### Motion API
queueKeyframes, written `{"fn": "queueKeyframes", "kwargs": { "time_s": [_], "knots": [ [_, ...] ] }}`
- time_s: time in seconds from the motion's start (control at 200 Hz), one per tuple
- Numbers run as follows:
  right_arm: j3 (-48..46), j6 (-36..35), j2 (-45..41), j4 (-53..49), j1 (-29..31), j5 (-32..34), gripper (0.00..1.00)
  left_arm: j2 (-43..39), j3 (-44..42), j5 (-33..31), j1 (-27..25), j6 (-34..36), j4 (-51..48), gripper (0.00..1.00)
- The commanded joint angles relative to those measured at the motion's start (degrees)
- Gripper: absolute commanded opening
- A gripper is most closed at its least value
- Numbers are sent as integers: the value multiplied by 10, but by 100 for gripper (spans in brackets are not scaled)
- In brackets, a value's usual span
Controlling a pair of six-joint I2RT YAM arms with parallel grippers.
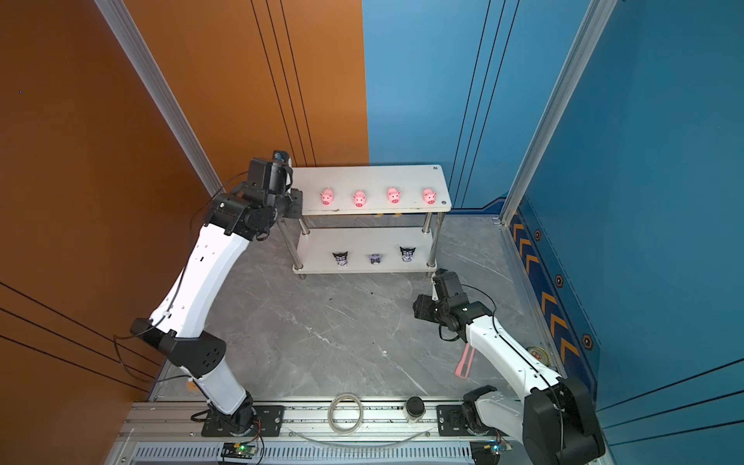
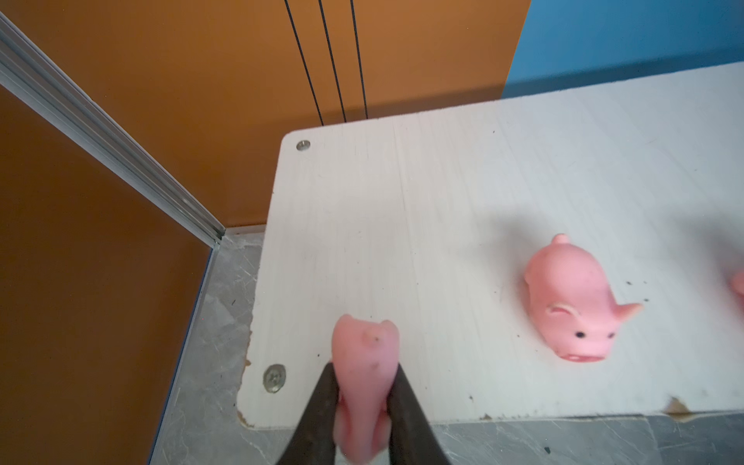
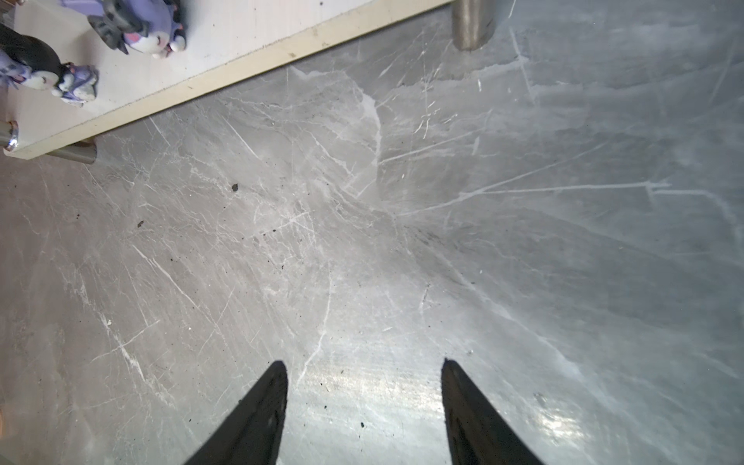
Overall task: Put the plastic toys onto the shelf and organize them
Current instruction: 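Lift the pink pig with the left gripper up over the top shelf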
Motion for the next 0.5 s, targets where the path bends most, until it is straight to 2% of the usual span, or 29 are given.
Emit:
{"fn": "queueKeyframes", "kwargs": {
  "time_s": [0.0, 0.496],
  "knots": [
    [-8, -11, -10, 2, -7, -13, 63, 6, 25, 34, 7, -21, -13, 22],
    [-12, -10, -11, 5, -8, -16, 63, 27, 38, 35, 44, -65, -11, 24]
  ]
}}
